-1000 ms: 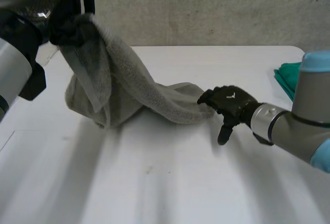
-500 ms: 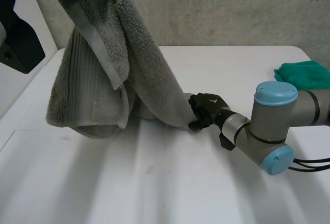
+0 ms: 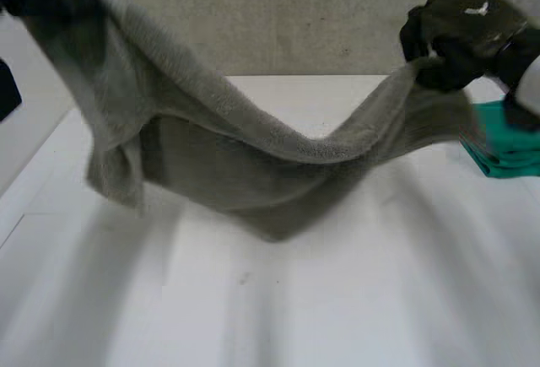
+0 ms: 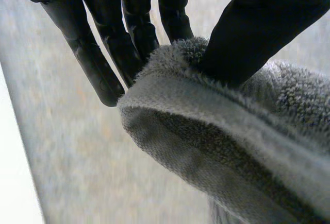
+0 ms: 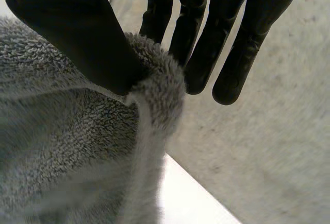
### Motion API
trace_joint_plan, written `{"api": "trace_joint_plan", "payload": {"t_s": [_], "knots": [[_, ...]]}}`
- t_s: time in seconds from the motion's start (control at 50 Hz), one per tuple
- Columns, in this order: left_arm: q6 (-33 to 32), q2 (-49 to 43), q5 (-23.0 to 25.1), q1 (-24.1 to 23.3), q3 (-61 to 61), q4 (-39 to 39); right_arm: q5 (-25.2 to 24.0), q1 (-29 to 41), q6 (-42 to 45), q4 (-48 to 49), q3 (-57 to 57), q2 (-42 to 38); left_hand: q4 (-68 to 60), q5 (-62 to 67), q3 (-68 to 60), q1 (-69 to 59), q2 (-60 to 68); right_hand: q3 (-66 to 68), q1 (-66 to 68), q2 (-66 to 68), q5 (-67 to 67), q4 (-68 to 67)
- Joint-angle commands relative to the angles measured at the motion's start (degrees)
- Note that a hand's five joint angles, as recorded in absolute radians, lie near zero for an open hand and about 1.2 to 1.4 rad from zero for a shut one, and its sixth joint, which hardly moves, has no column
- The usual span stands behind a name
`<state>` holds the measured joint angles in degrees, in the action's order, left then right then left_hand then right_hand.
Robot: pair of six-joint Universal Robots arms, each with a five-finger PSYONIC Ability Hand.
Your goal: Fold the laundry.
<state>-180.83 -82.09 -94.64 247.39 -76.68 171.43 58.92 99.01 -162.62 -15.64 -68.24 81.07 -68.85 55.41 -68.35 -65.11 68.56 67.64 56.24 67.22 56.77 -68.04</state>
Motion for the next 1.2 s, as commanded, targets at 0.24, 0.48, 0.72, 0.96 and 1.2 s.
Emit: {"api": "trace_joint_plan", "payload": {"t_s": [0.24,0.48,0.72,0.96,1.2], "knots": [[-7.07,-32.13,5.60,4.94,-0.33,-0.84,17.00,8.92,23.04,-17.50,15.67,-26.64,-11.15,14.59,-11.65,-14.89,11.44,12.36,23.76,12.78,13.23,-11.96],[-11.30,-45.70,3.85,4.42,6.10,18.57,19.03,9.01,13.82,2.72,13.84,-36.25,43.23,-39.79,42.73,39.48,-42.93,-32.86,-21.46,-32.43,-31.99,33.26],[-13.85,-31.75,3.93,4.50,-8.82,21.05,19.12,7.25,11.71,2.64,3.03,-22.72,53.27,-49.83,52.76,49.52,-52.97,-57.64,-46.24,-57.22,-56.77,58.04],[-23.16,-24.61,4.11,3.80,-25.54,20.00,14.47,-0.48,12.76,1.93,-4.27,-20.95,23.67,-20.23,23.17,19.92,-23.37,-57.64,-46.24,-57.22,-56.77,58.04],[-26.68,-32.60,4.11,3.89,-20.89,20.79,12.79,-0.48,12.68,3.07,-7.61,-22.01,42.64,-39.20,42.14,38.89,-42.35,-57.64,-46.24,-57.22,-56.77,58.04]]}}
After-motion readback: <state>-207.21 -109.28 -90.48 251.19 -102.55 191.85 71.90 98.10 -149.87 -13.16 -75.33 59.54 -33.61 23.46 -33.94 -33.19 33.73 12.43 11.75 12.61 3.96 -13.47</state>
